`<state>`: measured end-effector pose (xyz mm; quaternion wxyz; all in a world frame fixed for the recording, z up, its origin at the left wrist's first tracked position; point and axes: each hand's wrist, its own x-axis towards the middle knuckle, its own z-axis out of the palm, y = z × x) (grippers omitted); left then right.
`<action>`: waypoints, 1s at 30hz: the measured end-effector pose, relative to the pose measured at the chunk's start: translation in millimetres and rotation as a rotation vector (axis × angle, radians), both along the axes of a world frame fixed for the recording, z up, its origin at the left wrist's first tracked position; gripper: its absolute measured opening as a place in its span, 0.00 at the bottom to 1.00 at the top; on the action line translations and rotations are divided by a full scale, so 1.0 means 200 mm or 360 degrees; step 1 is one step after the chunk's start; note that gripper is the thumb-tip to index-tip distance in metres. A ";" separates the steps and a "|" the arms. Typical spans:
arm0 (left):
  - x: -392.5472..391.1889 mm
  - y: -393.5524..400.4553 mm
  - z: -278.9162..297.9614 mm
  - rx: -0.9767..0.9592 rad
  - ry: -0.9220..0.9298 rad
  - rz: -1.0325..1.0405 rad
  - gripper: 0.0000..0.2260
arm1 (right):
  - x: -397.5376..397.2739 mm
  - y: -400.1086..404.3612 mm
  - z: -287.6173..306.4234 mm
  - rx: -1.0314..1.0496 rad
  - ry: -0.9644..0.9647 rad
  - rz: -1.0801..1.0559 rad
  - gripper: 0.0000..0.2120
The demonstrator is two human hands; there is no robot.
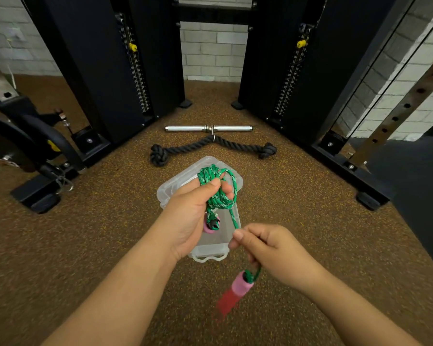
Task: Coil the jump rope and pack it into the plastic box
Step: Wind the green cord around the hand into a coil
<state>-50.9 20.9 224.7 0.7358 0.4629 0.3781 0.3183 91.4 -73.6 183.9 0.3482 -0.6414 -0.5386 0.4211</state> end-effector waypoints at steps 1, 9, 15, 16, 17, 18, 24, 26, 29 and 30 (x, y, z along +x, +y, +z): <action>0.00 0.00 0.00 0.0050 0.0080 -0.0001 0.10 | -0.02 -0.01 0.01 0.0008 0.0004 0.0020 0.15; 0.00 -0.04 -0.07 0.0663 0.0891 -0.0416 0.16 | -0.03 -0.02 0.20 0.0261 0.0092 0.0217 0.10; 0.00 -0.04 0.00 0.0346 0.0427 -0.0873 0.23 | 0.10 0.01 0.27 0.0271 0.0180 -0.0233 0.12; 0.00 -0.05 0.01 0.0291 0.0333 -0.0906 0.17 | 0.10 0.02 0.25 0.0296 0.0155 -0.0291 0.11; 0.01 -0.06 0.01 0.0234 0.0254 -0.0899 0.10 | 0.10 0.02 0.23 0.0314 0.0153 -0.0333 0.10; 0.01 -0.06 0.01 0.0196 0.0209 -0.0865 0.04 | 0.09 0.02 0.21 0.0331 0.0169 -0.0359 0.09; 0.00 -0.06 0.00 -0.0221 -0.0074 -0.0682 0.08 | 0.05 -0.01 0.21 0.0032 0.0490 0.0127 0.14; 0.00 -0.07 0.00 -0.0315 -0.0071 -0.0724 0.06 | 0.06 -0.01 0.22 -0.0092 0.0590 0.0263 0.07; -0.01 -0.07 0.00 -0.0348 -0.0098 -0.0785 0.06 | 0.12 0.00 0.22 -0.0178 0.0660 0.0215 0.11; 0.00 -0.07 0.01 -0.0330 -0.0091 -0.0805 0.08 | 0.14 -0.01 0.22 -0.0187 0.0627 0.0194 0.14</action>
